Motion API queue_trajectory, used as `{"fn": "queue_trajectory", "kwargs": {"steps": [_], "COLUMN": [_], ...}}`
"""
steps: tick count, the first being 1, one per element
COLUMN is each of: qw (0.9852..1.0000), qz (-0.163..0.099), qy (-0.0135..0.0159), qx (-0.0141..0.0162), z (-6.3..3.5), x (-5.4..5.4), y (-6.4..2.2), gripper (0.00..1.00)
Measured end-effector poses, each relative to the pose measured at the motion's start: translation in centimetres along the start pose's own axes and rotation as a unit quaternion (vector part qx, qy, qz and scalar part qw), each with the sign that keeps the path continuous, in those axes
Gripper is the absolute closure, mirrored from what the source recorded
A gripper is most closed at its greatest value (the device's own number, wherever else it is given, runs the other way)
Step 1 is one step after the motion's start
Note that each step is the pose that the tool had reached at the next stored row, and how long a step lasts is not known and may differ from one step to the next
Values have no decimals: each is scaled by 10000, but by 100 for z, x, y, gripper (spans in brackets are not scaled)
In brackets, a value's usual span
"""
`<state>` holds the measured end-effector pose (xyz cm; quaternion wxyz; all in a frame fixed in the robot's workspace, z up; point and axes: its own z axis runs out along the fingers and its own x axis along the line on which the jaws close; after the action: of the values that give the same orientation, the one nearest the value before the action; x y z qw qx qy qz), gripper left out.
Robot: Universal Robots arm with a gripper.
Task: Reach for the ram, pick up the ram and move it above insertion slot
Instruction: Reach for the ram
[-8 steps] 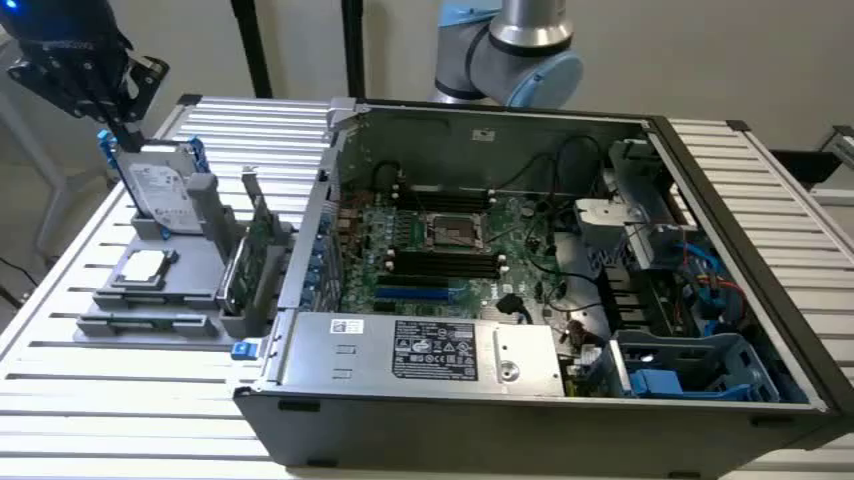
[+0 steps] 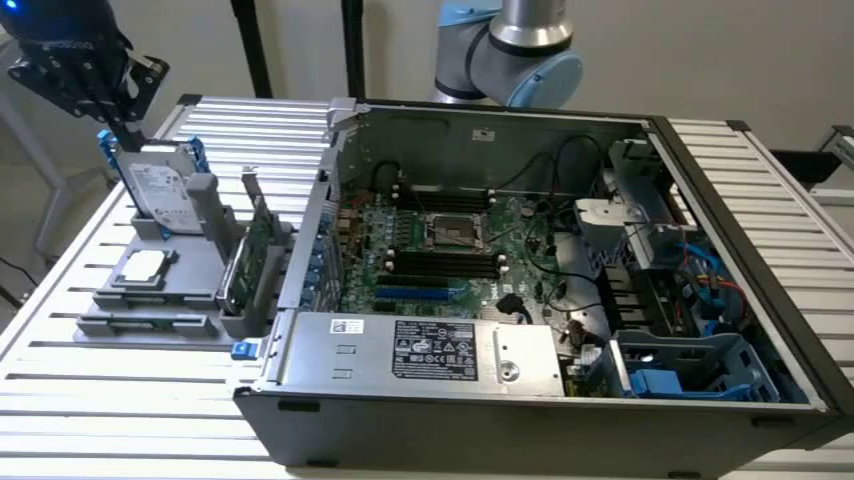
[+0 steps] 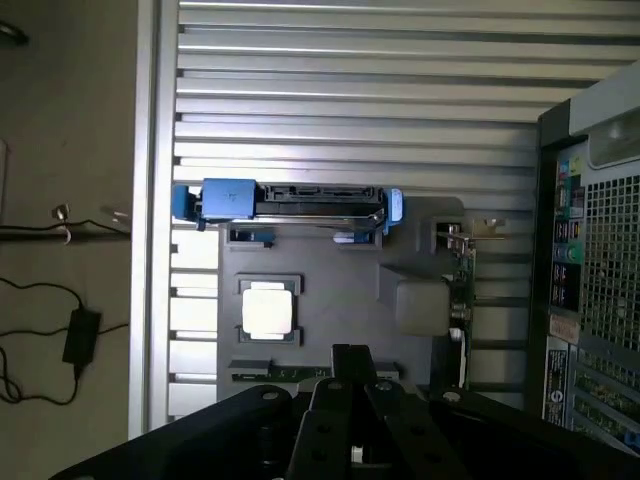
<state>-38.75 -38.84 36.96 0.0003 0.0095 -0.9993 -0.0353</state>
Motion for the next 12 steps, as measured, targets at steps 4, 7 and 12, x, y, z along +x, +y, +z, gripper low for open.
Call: {"fn": "queue_trajectory", "kwargs": {"steps": [4,7,12], "qw": [10000,10000,10000], "qz": [0,0,0], "qy": [0,-1,0], "qx": [-14,-24,-28], "z": [0,0,-5], "x": [0,0,1], "y": [-1,-1,-76], "gripper": [89,89,89]}}
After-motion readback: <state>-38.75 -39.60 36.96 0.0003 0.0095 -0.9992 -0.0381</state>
